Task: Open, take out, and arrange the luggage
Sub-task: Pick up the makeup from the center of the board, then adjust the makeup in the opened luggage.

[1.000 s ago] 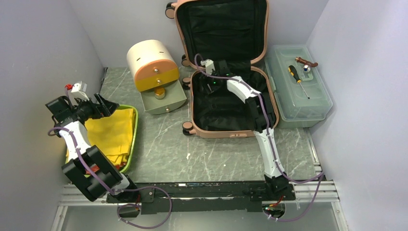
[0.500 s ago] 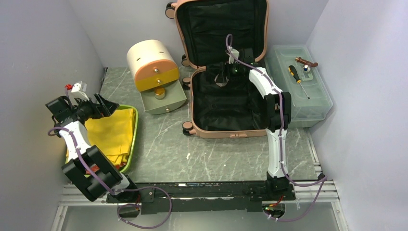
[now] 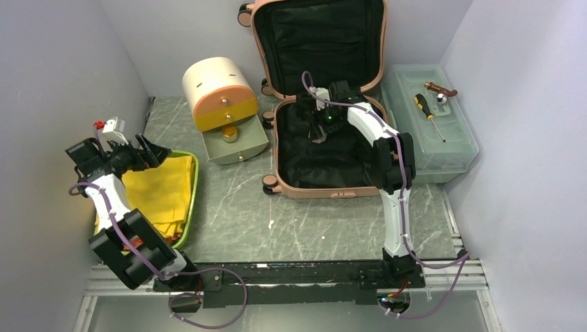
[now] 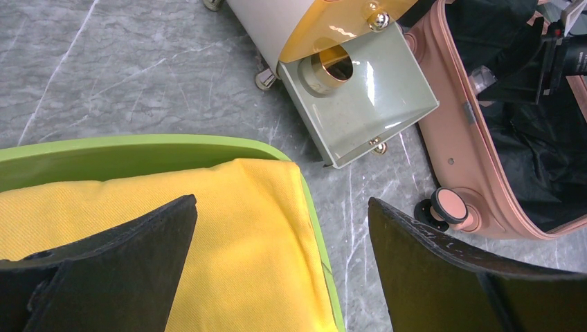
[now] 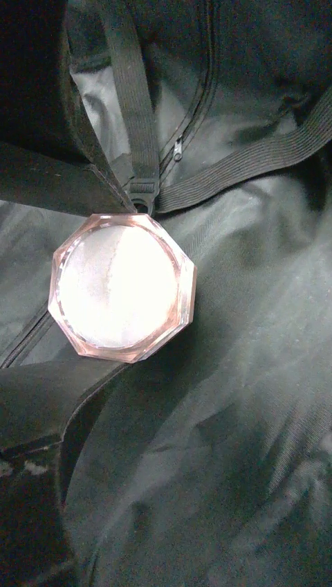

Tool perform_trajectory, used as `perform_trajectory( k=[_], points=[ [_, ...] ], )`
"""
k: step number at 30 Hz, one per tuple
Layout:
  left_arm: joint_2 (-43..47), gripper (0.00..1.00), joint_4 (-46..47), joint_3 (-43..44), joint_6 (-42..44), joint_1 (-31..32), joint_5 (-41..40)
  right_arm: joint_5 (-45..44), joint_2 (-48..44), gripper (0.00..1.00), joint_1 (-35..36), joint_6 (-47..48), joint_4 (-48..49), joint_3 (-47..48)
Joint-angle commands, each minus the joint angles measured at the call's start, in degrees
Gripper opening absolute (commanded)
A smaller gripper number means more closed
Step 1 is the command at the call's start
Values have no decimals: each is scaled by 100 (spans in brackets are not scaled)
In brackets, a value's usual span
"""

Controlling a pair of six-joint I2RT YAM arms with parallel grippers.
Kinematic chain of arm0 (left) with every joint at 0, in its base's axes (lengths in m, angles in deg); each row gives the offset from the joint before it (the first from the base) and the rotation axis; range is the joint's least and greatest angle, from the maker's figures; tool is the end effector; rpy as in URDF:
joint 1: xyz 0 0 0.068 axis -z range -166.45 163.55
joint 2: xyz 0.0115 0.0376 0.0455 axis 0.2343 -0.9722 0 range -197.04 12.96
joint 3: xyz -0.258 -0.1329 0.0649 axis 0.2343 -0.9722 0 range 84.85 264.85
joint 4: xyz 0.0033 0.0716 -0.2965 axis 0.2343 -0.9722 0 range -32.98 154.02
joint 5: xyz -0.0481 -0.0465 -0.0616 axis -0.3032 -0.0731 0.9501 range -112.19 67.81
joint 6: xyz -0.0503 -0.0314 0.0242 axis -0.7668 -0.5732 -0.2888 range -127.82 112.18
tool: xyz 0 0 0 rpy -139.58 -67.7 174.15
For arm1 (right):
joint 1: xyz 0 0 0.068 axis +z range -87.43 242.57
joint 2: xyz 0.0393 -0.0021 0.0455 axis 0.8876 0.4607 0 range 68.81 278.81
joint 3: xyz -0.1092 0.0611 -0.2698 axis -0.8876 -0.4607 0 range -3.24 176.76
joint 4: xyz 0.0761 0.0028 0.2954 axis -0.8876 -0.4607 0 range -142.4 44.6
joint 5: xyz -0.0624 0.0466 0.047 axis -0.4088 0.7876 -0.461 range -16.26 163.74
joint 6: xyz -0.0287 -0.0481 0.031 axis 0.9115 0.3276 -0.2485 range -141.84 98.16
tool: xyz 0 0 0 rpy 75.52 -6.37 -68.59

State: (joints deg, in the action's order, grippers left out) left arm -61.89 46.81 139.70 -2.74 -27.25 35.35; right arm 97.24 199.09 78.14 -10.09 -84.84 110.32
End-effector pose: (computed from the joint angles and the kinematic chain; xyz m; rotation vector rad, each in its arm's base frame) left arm 0.2685 0.1765 0.2889 -0.0888 1.9432 -0.5858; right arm 0.5434 0.1721 0.2088 -0.7483 2.4048 0.5481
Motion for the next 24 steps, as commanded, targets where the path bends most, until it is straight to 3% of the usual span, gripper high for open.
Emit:
perform_trajectory(
  k=[1, 7, 13, 21, 24],
  points=[
    [49, 99, 69, 17, 11, -7, 73, -429, -90, 56, 76, 418, 95, -79],
    [49, 99, 60, 17, 10, -7, 71, -589, -141, 76, 111, 914, -183, -78],
    [19, 99, 85, 8, 4, -3, 82, -1167, -697, 96, 236, 1556, 178, -837],
    [31, 99, 86, 8, 10, 0, 81, -1780, -1849, 100, 657, 2339, 1256, -2365],
    [32, 99, 73, 16, 3, -7, 83, -1668, -1840, 100, 607, 2227, 1036, -2189]
  ],
)
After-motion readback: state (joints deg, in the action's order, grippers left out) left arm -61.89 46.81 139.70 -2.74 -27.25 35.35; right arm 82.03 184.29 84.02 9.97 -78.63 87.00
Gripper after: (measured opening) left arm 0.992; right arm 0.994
